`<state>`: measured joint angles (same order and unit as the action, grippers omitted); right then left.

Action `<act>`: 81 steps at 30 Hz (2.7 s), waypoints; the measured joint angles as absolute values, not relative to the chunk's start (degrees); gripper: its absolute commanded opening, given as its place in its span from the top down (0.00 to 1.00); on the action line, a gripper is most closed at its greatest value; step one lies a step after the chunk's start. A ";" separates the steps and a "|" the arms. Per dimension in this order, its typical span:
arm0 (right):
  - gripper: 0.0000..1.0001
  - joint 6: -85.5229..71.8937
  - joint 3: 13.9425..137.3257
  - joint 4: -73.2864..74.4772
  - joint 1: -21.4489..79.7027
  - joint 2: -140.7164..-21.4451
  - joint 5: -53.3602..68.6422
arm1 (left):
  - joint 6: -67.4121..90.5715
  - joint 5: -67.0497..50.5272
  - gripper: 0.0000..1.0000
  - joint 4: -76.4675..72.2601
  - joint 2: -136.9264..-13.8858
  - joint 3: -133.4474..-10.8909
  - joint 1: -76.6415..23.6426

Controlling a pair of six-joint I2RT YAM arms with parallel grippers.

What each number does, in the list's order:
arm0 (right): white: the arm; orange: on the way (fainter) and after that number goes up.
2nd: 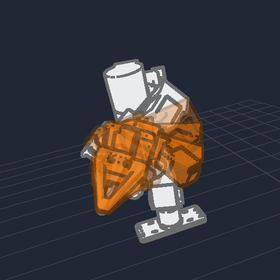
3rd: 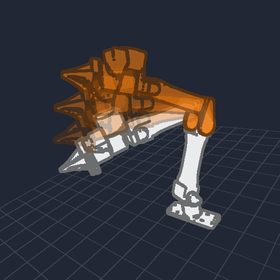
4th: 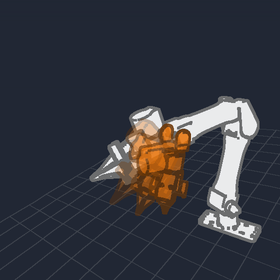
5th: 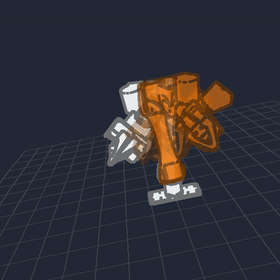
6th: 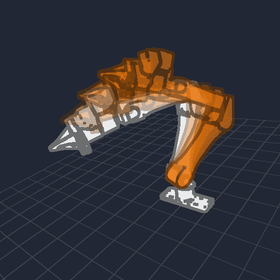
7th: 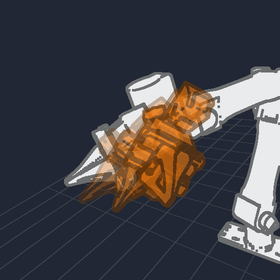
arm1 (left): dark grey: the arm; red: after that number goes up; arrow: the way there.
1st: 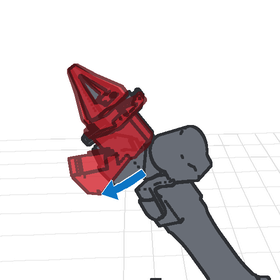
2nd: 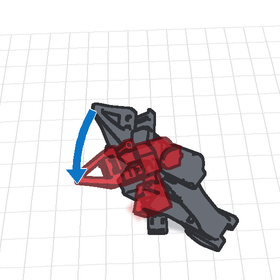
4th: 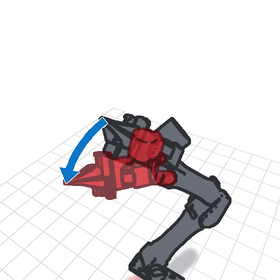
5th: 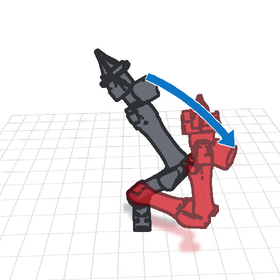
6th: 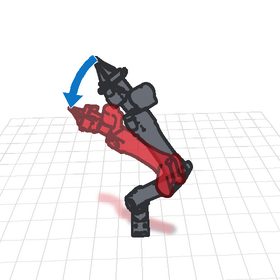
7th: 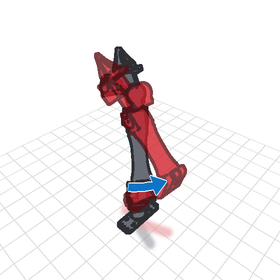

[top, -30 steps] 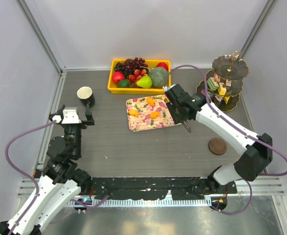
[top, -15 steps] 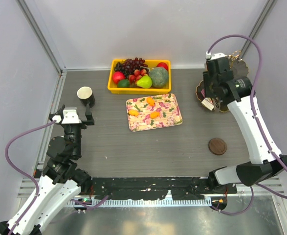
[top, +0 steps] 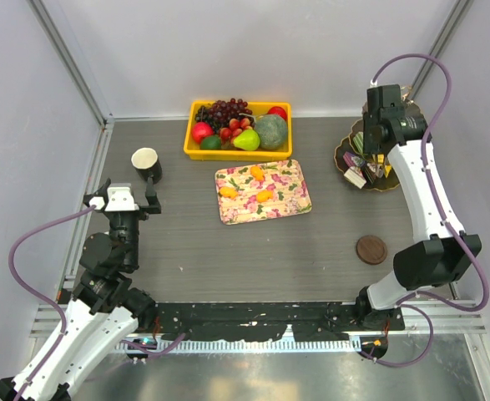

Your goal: Serve the afternoon tea

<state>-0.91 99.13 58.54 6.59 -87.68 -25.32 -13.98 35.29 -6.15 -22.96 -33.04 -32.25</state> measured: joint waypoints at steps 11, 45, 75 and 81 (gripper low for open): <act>0.47 -0.54 99.13 56.42 6.33 -89.23 -25.32 | -13.98 35.29 0.01 -6.15 -22.96 -33.04 -32.25; 0.48 -3.09 73.01 47.42 37.21 -82.59 -11.86 | -13.98 35.29 0.01 -6.11 -22.96 -33.04 -32.25; 0.47 2.83 70.96 43.68 36.27 -94.39 -1.91 | -13.91 34.83 0.01 -5.76 -23.24 -33.04 -32.25; 0.47 2.63 69.82 45.87 37.45 -90.72 0.78 | -13.76 34.81 0.01 -5.72 -23.24 -33.04 -32.25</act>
